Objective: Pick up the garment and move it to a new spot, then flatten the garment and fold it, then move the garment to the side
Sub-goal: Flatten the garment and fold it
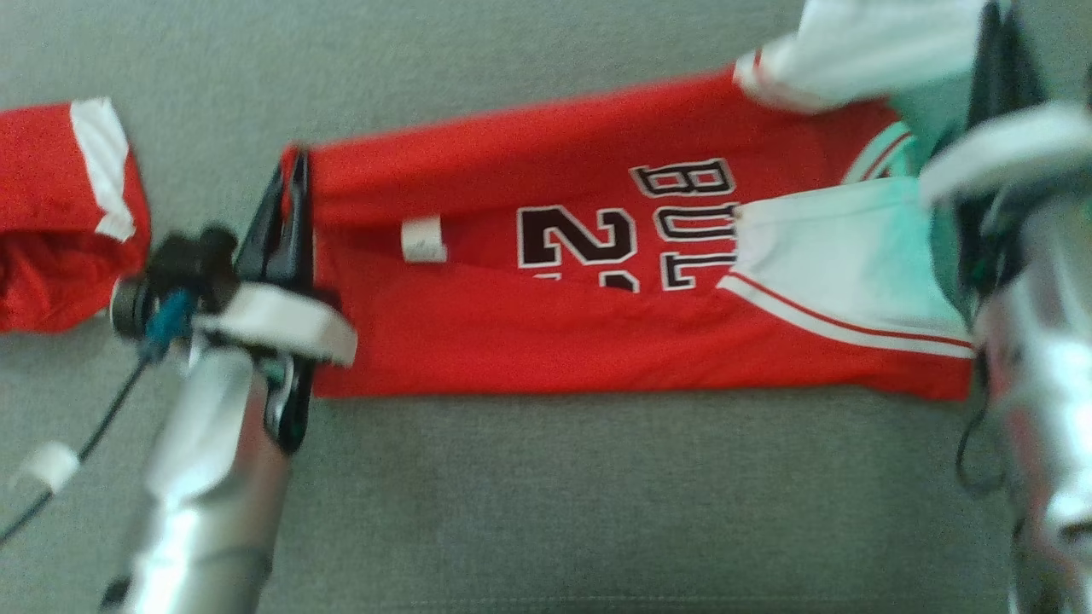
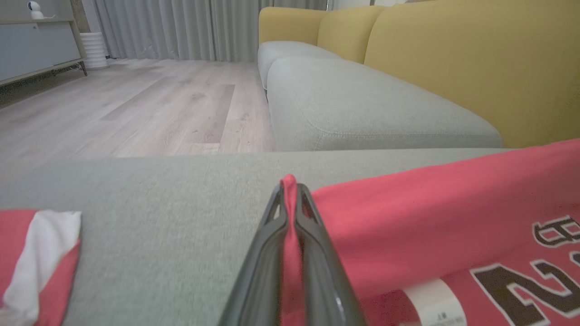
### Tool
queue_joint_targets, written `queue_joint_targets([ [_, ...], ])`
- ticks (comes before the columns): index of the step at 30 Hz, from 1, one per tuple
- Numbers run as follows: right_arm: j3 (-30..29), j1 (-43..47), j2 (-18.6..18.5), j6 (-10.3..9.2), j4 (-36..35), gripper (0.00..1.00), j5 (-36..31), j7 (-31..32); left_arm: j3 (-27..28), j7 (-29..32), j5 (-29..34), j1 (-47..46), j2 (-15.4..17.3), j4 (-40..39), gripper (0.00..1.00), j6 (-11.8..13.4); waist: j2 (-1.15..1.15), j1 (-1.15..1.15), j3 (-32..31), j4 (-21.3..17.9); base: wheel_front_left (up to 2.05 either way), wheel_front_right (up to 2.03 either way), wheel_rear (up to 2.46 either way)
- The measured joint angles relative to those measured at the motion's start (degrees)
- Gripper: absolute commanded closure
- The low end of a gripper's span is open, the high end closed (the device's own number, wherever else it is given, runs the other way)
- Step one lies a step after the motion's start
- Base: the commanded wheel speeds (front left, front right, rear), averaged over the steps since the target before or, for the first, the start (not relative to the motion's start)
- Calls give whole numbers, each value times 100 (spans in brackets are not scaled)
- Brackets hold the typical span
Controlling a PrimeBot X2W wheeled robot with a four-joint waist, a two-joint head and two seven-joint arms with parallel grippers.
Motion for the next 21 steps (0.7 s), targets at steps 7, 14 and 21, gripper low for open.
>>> queue_joint_targets([
  [7, 441, 1691, 102, 0, -725, 100, 860, 0, 403, 0, 129, 967, -7, -53, 100, 0, 0, -1, -404, -229, 0, 0, 0],
  [14, 544, 2654, 175, 0, -969, 0, 1555, 0, 894, 2, 339, 1657, -250, -9, 0, 118, 0, 0, -857, -327, 0, 0, 0],
  [21, 43, 3083, 470, 0, -1831, 0, 720, 0, 1250, 16, 637, 2446, -415, -754, 0, 422, 0, 1, -1209, -239, 0, 0, 0],
])
